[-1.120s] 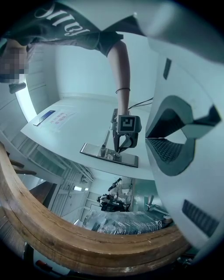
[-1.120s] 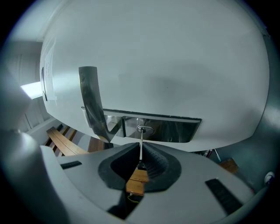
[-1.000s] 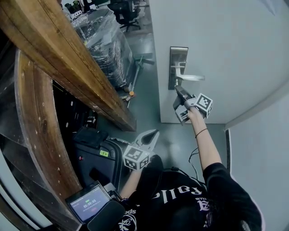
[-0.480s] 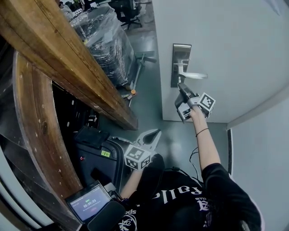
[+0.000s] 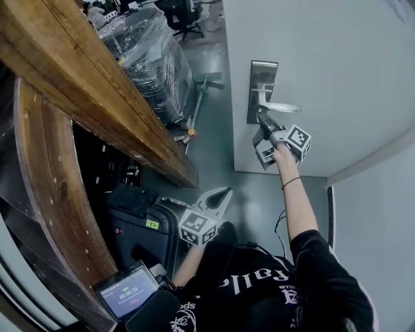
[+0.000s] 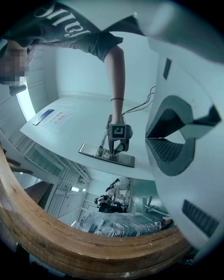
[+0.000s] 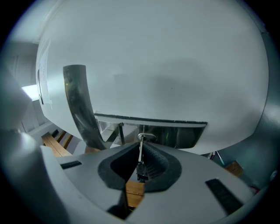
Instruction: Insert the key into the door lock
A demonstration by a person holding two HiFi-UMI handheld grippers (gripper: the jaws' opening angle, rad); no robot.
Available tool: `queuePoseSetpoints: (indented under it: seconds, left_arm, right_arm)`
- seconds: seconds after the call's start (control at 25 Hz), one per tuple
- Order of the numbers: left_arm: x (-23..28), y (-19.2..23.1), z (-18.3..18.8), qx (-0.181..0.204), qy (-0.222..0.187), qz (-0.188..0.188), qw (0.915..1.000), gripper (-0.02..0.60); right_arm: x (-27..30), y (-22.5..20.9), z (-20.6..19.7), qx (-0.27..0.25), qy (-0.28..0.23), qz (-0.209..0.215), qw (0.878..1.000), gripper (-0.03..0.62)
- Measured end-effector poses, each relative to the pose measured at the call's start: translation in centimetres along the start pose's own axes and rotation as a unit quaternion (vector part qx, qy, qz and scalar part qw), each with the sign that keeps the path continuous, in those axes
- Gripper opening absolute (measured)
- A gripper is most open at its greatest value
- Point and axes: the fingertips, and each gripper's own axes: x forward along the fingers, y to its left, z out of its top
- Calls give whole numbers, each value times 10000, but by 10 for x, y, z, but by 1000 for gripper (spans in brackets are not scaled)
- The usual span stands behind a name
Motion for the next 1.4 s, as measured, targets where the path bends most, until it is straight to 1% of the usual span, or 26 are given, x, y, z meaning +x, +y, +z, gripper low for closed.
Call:
queuePoseSetpoints:
  seconds: [0.08,0.2,0.24,0.32,0.4,0.44,0.52,0.64,0.8,0.92,1.08,1.28,1.4]
  left_arm:
    - [1,0,1,-7,16,-36,10000,5]
    - [0,5,9,-11,17,-44,10000,5]
    - [0,7,12,-19,12,-39,10000,5]
    - [-1,9,16,-16,-2,-41,10000,5]
    - [-2,10,11,27,-15,-42,10000,5]
    - [-3,9,6,53,-21,-39,10000,5]
    - [-5,6,1,83,-16,-39,10000,5]
    - [-6,-3,10,39,-16,-40,10000,5]
    - [-7,-26,16,75,-56,-83,9999,5]
    - [-8,-46,19,196,-132,-164,9996,5]
    - [-20,-84,6,186,-108,-136,9997,5]
    - [-33,-130,-2,115,-225,-70,9997,5]
    - [-48,-161,-22,74,-156,-34,9998,5]
  right_arm:
    - [8,1,6,-75,-29,-64,9999,37]
    - [16,7,11,-49,-155,9,9999,37]
    - [18,9,13,-123,-209,18,9997,37]
    - [19,13,15,-546,-286,-55,9981,38]
    - [13,11,14,-1011,-265,-155,9944,38]
    - [7,8,11,-1156,-230,-187,9929,38]
    - [-5,8,4,-1391,-136,-235,9899,38]
    - [-25,23,-8,-1936,155,-300,9805,38]
    - [-73,38,-31,-2488,296,-378,9674,37]
    - [-114,52,-58,-2739,479,-256,9602,37]
    - [-177,56,-103,-2947,836,-282,9515,37]
    - [-245,56,-139,-3196,1169,-320,9398,37]
    - [-285,48,-158,-3182,1307,-332,9384,35]
